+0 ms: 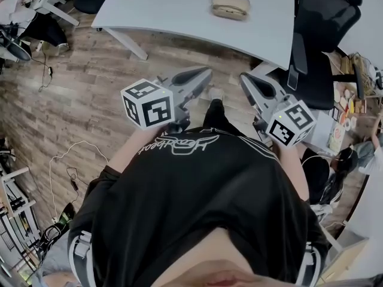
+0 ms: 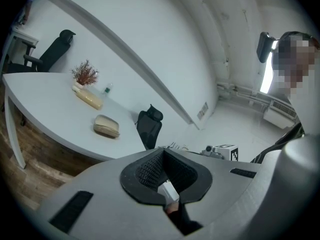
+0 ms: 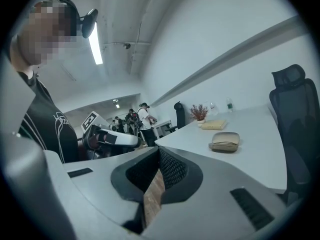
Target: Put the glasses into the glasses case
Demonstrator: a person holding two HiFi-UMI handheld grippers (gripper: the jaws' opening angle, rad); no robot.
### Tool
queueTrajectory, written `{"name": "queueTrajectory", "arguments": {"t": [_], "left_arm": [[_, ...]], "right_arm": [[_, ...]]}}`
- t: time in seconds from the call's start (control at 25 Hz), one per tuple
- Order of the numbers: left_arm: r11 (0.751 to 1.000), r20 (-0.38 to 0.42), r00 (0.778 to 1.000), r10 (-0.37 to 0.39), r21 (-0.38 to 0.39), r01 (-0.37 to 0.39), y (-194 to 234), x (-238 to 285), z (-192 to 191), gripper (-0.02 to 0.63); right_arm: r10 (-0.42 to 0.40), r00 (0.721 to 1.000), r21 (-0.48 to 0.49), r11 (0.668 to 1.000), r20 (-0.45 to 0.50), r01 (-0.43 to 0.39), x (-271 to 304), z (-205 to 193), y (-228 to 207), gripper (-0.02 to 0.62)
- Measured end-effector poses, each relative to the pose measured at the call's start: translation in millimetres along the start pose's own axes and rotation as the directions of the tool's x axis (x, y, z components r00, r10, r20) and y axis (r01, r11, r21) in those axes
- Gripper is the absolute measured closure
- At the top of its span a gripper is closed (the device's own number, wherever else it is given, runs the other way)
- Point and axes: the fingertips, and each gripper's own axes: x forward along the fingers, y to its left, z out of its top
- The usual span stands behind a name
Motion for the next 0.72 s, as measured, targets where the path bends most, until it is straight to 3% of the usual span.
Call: {"name": "queueTrajectory", "arguments": {"t": [0.72], "left_arm": [[1.0, 0.0, 1.0, -0.021, 0.016, 0.021, -12.2, 0.2, -1.6, 0.6]], "right_arm": [[0.009, 1.0, -0.017, 1.0, 0.002, -0.009, -4.5, 1.7, 12.3, 0.588]]}}
